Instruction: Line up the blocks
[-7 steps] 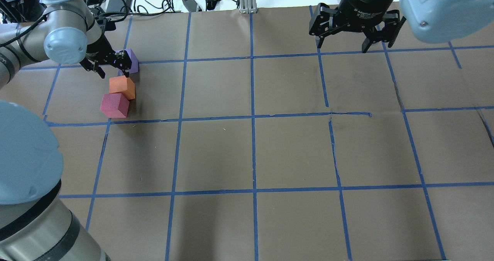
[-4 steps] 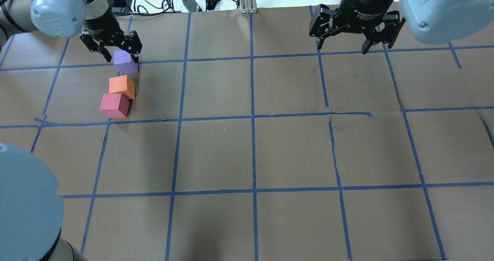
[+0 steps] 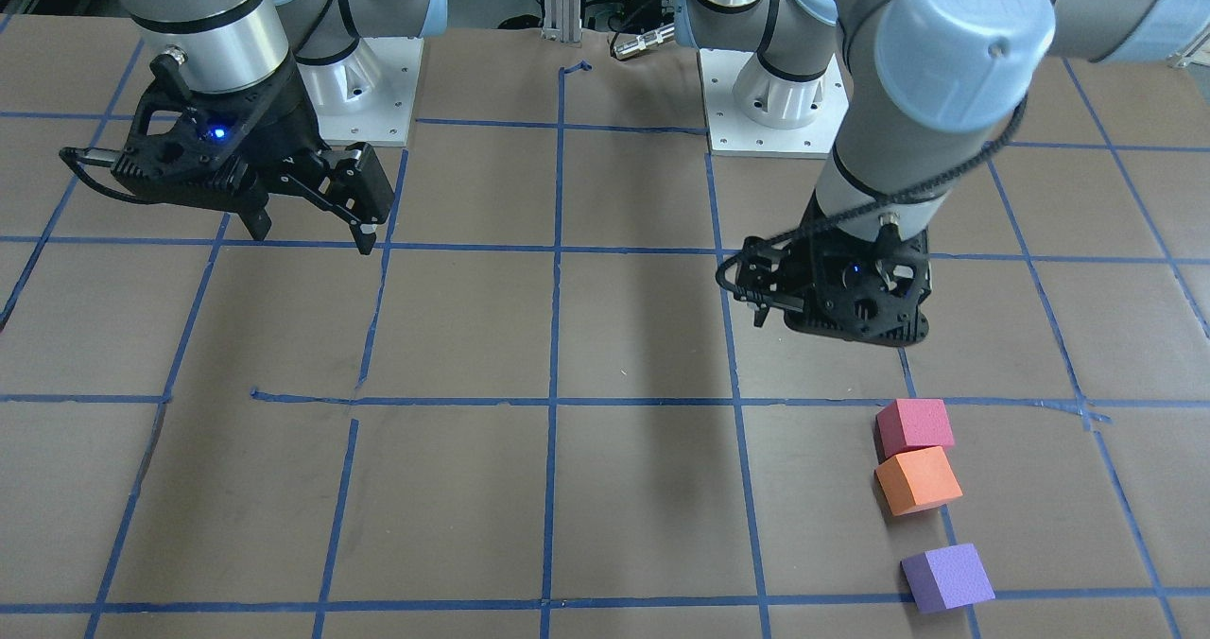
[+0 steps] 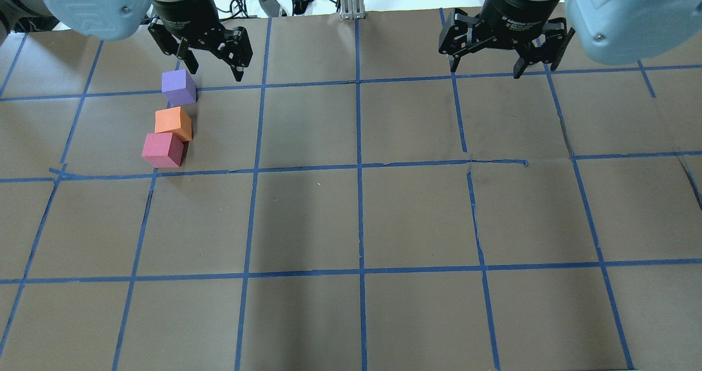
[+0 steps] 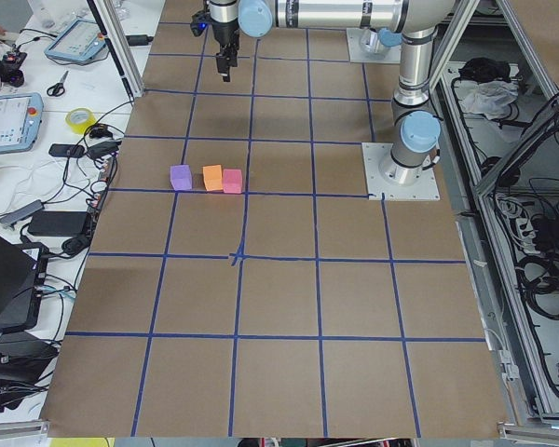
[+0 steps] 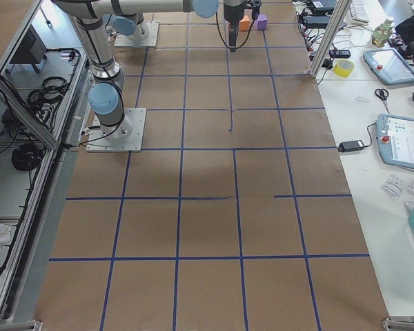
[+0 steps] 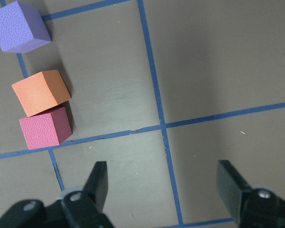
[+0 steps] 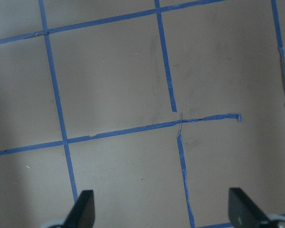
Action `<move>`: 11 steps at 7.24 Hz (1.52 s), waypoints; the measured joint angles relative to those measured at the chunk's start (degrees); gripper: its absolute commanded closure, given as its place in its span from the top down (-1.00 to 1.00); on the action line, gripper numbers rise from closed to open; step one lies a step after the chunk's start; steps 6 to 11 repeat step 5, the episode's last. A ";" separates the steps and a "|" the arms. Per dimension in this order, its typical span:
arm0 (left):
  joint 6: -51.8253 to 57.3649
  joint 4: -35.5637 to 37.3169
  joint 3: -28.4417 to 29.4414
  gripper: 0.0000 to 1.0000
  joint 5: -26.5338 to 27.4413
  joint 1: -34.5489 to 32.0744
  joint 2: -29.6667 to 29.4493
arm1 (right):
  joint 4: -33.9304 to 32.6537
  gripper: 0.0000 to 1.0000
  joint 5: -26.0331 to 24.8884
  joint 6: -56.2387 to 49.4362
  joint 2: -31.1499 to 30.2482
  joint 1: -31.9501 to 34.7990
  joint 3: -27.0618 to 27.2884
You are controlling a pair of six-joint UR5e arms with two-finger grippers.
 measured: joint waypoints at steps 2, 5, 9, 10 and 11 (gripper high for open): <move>-2.90 -3.28 -0.89 0.64 0.01 -1.28 4.57 | 0.03 1.00 0.00 -0.03 0.03 0.00 0.00; -4.01 -2.80 -3.32 0.64 -0.04 -1.22 7.38 | 0.04 1.00 0.00 -0.08 0.11 0.00 0.06; -4.01 -2.80 -3.32 0.64 -0.04 -1.22 7.38 | 0.04 1.00 0.00 -0.08 0.11 0.00 0.06; -4.01 -2.80 -3.32 0.64 -0.04 -1.22 7.38 | 0.04 1.00 0.00 -0.08 0.11 0.00 0.06; -4.01 -2.80 -3.32 0.64 -0.04 -1.22 7.38 | 0.04 1.00 0.00 -0.08 0.11 0.00 0.06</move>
